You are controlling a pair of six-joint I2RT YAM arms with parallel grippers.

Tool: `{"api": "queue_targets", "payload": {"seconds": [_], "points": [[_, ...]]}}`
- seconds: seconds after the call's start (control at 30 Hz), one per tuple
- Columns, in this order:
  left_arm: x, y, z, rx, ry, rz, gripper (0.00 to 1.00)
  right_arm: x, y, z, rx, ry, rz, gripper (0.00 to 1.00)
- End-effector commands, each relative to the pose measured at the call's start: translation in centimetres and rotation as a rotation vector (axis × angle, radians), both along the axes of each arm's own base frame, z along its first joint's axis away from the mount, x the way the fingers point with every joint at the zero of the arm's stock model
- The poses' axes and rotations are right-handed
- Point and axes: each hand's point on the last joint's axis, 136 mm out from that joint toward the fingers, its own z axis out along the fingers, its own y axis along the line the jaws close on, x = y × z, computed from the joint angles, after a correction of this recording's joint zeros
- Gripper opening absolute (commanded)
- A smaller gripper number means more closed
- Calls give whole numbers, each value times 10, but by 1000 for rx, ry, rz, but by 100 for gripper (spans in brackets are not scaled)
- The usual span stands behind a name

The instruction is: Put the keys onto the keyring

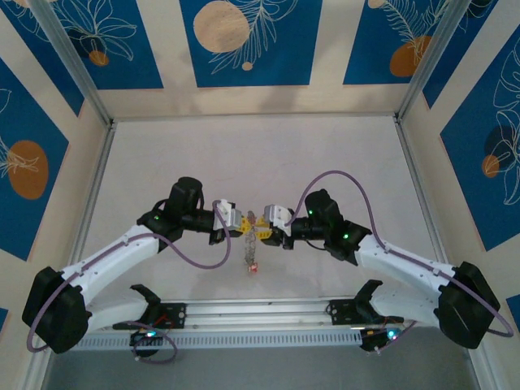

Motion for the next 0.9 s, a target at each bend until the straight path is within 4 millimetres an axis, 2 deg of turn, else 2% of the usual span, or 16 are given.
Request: {"api": "queue_targets", "payload": {"seconds": [0.0,0.17,0.53,0.67,0.8,0.87], "points": [[-10,-6,18,-65,-27,-62,0,-3,6,6,25,8,32,27],[-10,-7,18,-70,-23,-65,0,-1,11,9,34,8,35,21],[-8,-7,13,-57,-18,-56,0,-1,13,15,56,-5,32,23],[-7,-8,14,-62,-20,-58,0,0,13,12,47,2,32,14],[-5,-7,15,-61,-24,-44,0,1,13,9,37,-1,26,0],[-2,-5,12,-42,-31,-21,0,1,12,10,36,-8,22,0]]}}
